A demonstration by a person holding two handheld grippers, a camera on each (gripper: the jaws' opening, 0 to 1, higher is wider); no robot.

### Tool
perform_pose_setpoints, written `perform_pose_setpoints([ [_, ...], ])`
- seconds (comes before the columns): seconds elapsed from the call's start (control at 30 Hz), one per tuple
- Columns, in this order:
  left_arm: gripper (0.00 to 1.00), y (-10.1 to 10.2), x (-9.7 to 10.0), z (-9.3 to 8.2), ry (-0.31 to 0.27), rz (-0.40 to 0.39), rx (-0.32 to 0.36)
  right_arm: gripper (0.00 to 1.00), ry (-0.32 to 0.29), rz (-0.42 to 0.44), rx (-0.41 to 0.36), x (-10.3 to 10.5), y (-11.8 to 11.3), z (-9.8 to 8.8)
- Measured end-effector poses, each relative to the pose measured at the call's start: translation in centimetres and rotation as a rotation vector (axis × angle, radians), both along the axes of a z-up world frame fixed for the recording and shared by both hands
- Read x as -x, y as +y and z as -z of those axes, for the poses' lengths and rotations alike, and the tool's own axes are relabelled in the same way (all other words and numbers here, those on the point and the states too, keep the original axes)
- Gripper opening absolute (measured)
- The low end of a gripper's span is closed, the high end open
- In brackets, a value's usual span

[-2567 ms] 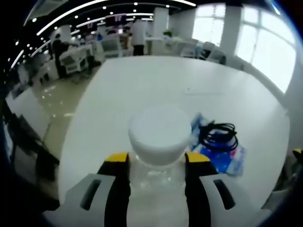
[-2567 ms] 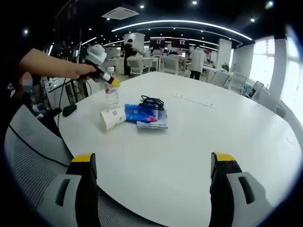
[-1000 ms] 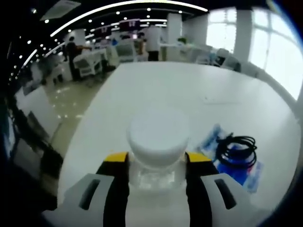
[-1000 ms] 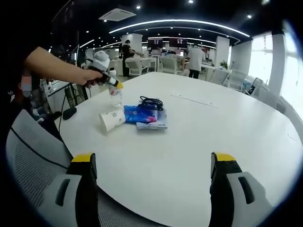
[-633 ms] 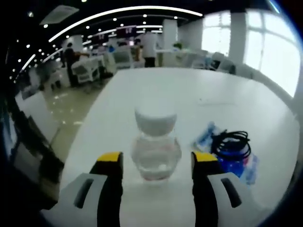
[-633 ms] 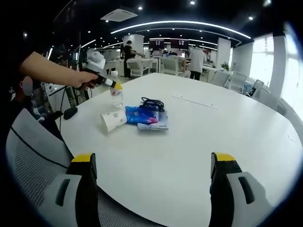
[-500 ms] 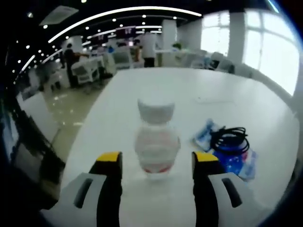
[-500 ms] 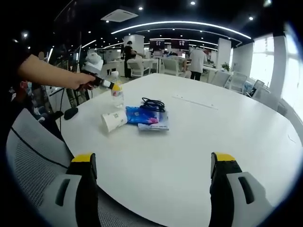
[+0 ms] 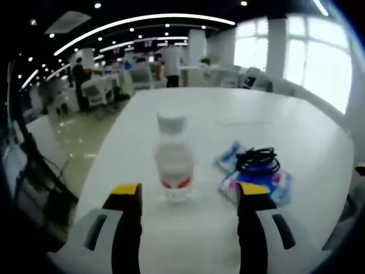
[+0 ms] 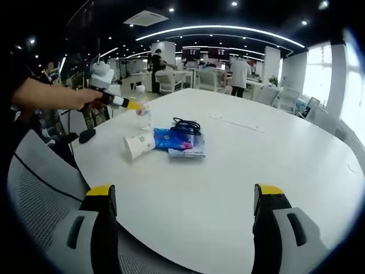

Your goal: Arrange the tabletop items into an orderly group along one side of the table until the central work area is clear of visible clutter.

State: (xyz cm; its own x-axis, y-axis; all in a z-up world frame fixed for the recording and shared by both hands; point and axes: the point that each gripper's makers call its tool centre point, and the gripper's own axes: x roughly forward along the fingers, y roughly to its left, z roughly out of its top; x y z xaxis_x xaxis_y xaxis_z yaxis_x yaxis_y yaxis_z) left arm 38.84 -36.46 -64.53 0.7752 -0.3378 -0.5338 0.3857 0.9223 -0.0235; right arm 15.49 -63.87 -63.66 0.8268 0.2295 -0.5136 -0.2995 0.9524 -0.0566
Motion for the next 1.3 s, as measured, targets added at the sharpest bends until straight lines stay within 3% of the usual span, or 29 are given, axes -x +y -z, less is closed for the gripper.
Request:
perform_pose_setpoints([
  [0.3, 0.75, -1.8, 4.4, -1.1, -0.022, 0.089, 0.016, 1.00, 0.008, -0.005, 0.000, 0.1, 0.1, 0.1],
  [0.6, 0.86, -2.9, 7.5, -2.5, -0.061, 0.190, 0.033, 1.00, 0.018, -0.018, 0.004, 0.2, 0.2, 0.3],
  [0.87, 0.98, -3.4, 10.9, -2.3, -0.066, 0.260, 0.023, 1.00, 0.034, -0.055, 0.028, 0.4, 0.7, 0.5],
  [1.03, 1.00, -3.4, 13.5, -1.0, -0.025, 0.322, 0.021, 1.00, 0.037, -0.076, 0.038, 0.2, 0.9, 0.5],
  [1.3, 0.98, -3.3, 15.8, -0.8, 0.016, 0.331, 0.056, 1.00, 0.025, -0.127, 0.070, -1.6, 1.8, 0.7],
])
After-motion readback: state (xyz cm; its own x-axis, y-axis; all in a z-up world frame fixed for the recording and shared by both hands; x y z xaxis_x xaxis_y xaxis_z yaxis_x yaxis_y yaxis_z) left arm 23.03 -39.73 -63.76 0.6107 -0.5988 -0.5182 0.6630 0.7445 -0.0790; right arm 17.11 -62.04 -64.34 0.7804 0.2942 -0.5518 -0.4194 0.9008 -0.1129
